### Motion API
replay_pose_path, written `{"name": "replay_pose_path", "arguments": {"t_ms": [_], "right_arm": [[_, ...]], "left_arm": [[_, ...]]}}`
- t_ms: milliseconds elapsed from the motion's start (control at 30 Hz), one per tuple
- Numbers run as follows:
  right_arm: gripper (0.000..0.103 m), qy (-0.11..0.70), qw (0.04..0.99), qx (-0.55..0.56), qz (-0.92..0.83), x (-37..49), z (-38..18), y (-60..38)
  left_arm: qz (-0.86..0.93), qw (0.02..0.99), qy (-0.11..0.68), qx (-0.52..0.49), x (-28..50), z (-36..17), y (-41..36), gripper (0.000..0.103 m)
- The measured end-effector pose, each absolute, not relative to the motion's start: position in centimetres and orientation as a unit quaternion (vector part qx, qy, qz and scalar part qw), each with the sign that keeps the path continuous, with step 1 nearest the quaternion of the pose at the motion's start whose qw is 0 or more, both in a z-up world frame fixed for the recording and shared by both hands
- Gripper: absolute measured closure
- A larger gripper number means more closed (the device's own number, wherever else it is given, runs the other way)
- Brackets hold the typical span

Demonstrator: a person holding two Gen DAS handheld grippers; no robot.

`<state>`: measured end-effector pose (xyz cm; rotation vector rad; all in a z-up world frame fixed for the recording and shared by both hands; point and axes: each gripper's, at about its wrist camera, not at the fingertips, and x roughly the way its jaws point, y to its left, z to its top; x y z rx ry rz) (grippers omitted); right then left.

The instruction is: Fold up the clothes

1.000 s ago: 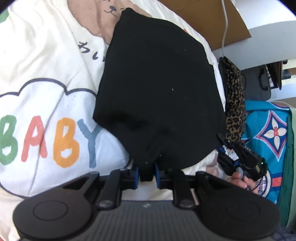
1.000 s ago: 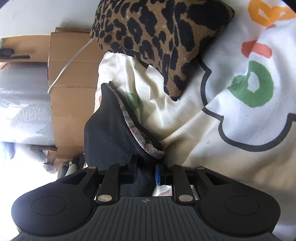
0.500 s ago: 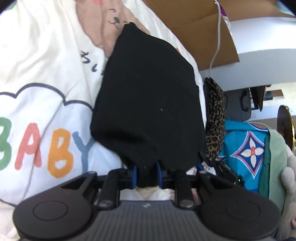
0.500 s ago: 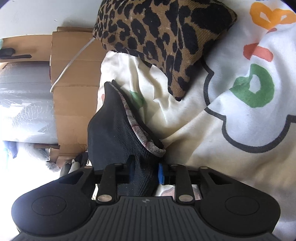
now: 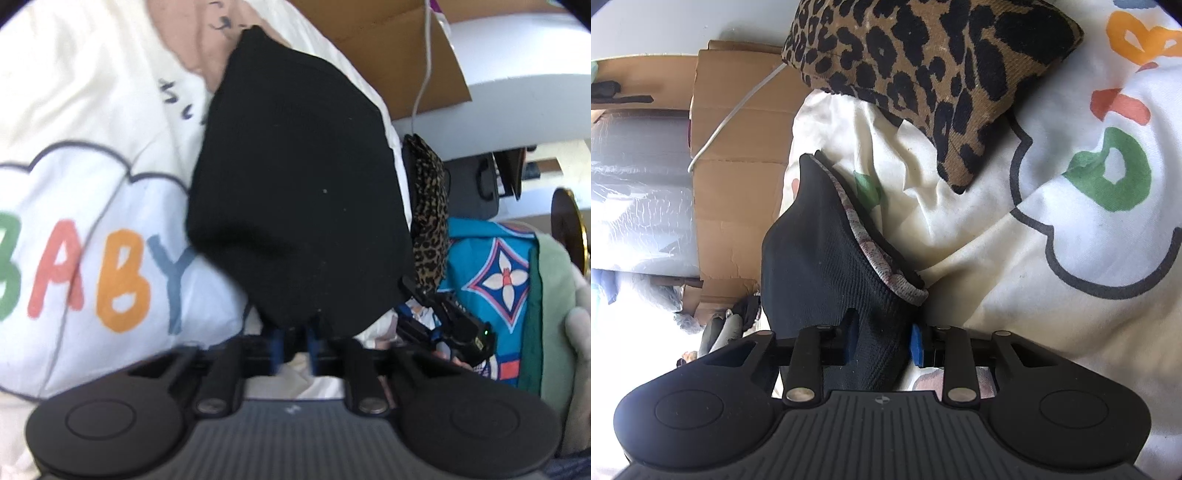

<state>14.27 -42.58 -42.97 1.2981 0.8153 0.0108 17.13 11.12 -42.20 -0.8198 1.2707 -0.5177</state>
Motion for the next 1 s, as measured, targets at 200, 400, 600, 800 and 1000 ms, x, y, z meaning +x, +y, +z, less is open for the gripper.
{"name": "replay_pose_path", "arguments": {"t_ms": [200,400,600,800,1000], "right_arm": [[0.097,0.363,0.725,0.586,0.016,14.0,-42.2,-42.6],[0.097,0.376,0.712,0.592,0.026,13.2,-41.6,-42.2],[0.098,0.41,0.713,0.568,0.034,12.8,-40.7,-41.2],[0.098,0.445,0.71,0.543,0.052,12.5,-40.1,-40.0],[0.098,0.478,0.703,0.522,0.075,11.4,-39.9,-38.5]], "left_arm": [[-0.252,0.692,0.575,-0.357,16.6,-42.9,11.8,0.101],[-0.268,0.691,0.578,-0.343,16.8,-42.0,12.8,0.101],[-0.271,0.687,0.6,-0.306,17.0,-40.2,13.3,0.101],[-0.27,0.676,0.628,-0.275,15.9,-39.5,13.1,0.101],[-0.265,0.666,0.65,-0.252,14.7,-39.3,13.8,0.101]]}}
